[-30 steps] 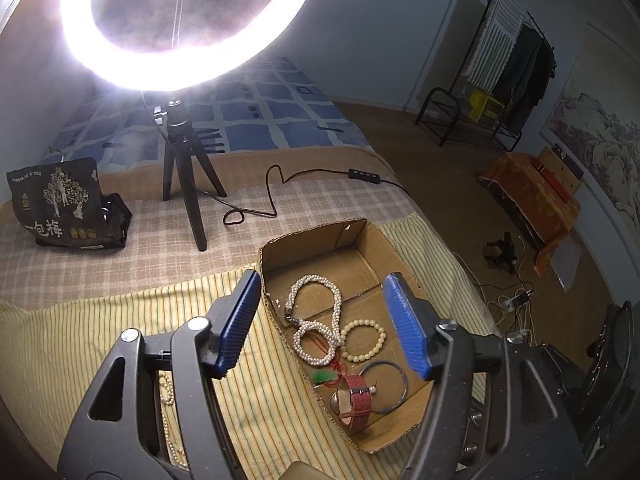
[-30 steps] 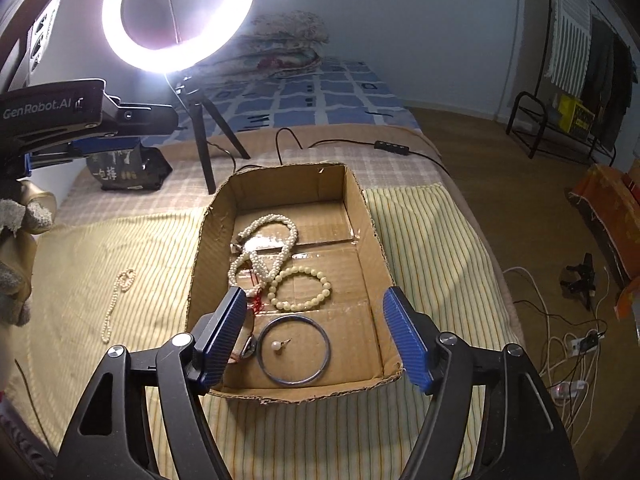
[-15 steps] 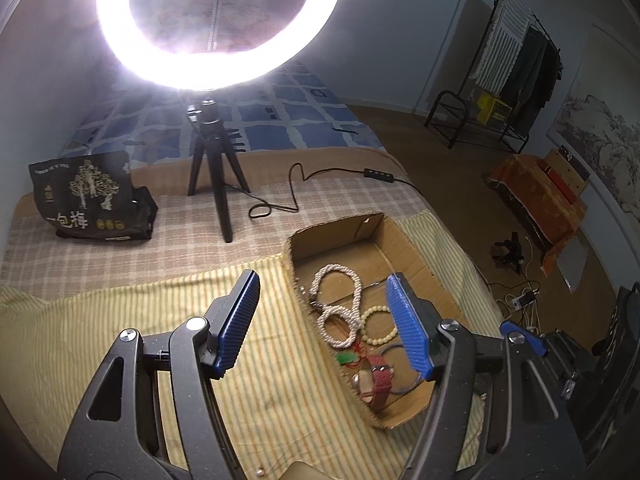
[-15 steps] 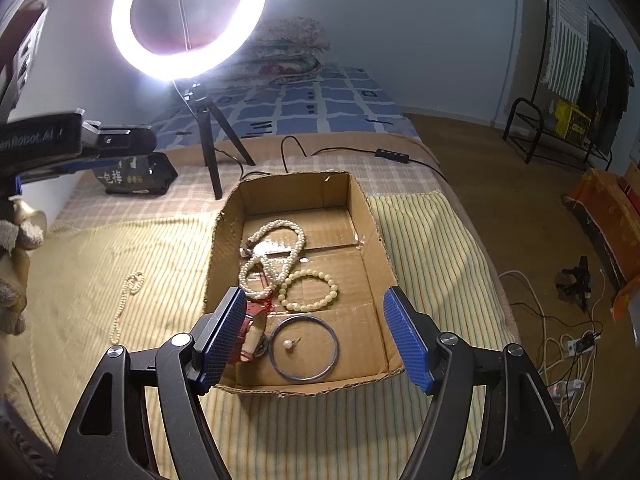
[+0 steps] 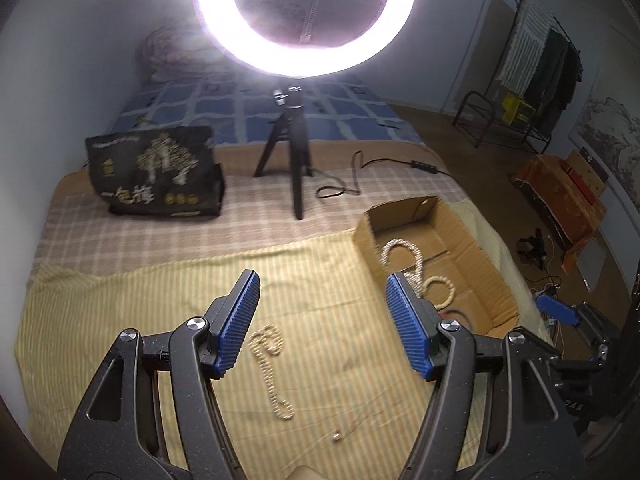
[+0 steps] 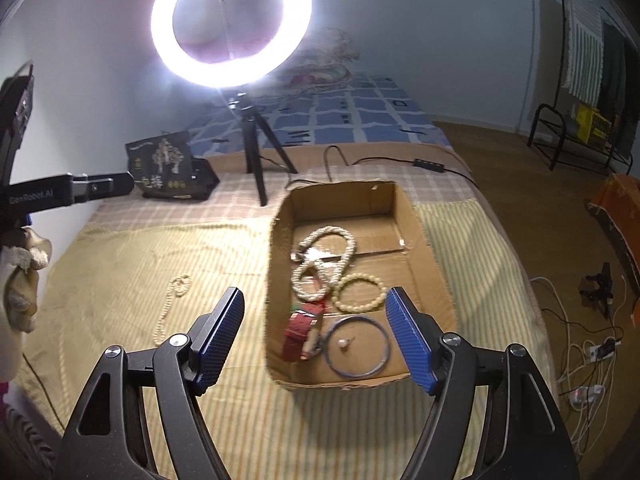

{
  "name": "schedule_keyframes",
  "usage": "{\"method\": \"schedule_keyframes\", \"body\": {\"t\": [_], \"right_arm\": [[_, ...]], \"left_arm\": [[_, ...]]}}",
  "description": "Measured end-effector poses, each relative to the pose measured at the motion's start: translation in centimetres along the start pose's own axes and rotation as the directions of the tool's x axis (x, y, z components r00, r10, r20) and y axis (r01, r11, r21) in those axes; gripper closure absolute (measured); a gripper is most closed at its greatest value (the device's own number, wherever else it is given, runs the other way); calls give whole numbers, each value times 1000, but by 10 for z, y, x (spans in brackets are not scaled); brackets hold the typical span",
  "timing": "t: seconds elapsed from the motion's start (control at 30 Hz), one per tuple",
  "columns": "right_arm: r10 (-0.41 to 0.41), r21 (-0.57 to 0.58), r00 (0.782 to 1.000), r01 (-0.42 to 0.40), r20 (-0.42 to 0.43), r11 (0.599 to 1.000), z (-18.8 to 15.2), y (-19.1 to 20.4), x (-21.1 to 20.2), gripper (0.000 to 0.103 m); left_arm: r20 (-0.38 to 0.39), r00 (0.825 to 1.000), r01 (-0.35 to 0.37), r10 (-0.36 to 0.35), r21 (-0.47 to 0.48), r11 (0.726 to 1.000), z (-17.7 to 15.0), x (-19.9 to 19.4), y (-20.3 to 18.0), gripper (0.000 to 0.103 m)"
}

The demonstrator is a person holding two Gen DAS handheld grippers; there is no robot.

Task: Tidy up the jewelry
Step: 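Move the left tool to the thin pearl necklace while the right tool approaches the last pearl earring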

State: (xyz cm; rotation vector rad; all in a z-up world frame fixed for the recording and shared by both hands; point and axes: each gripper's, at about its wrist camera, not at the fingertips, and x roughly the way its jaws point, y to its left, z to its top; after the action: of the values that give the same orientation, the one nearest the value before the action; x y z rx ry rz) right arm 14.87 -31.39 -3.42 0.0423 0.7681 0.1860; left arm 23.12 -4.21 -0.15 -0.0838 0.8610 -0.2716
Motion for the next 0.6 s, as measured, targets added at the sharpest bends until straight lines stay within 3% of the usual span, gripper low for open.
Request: {"method": "schedule_keyframes", "body": {"t": [0.27, 0.37, 0.53, 0.6], "right_arm": [[41, -68, 999, -40, 23, 997, -11, 33, -2, 29], [76, -98, 997, -73, 27, 993, -18, 46, -1, 29], [164, -152, 987, -162, -1, 975, -33, 67, 4, 29], [176, -186, 984, -178, -28, 966, -41, 78, 9, 29]], "left_arm": [[-33, 999, -12, 10, -46, 999, -24, -6, 34, 36], [-54, 999, -10, 7, -54, 999, -34, -3, 41, 43], [-82, 997, -4, -3, -80, 997, -50, 4, 53, 45], [-101, 995, -2, -8, -93, 996, -53, 9, 58, 54]]}}
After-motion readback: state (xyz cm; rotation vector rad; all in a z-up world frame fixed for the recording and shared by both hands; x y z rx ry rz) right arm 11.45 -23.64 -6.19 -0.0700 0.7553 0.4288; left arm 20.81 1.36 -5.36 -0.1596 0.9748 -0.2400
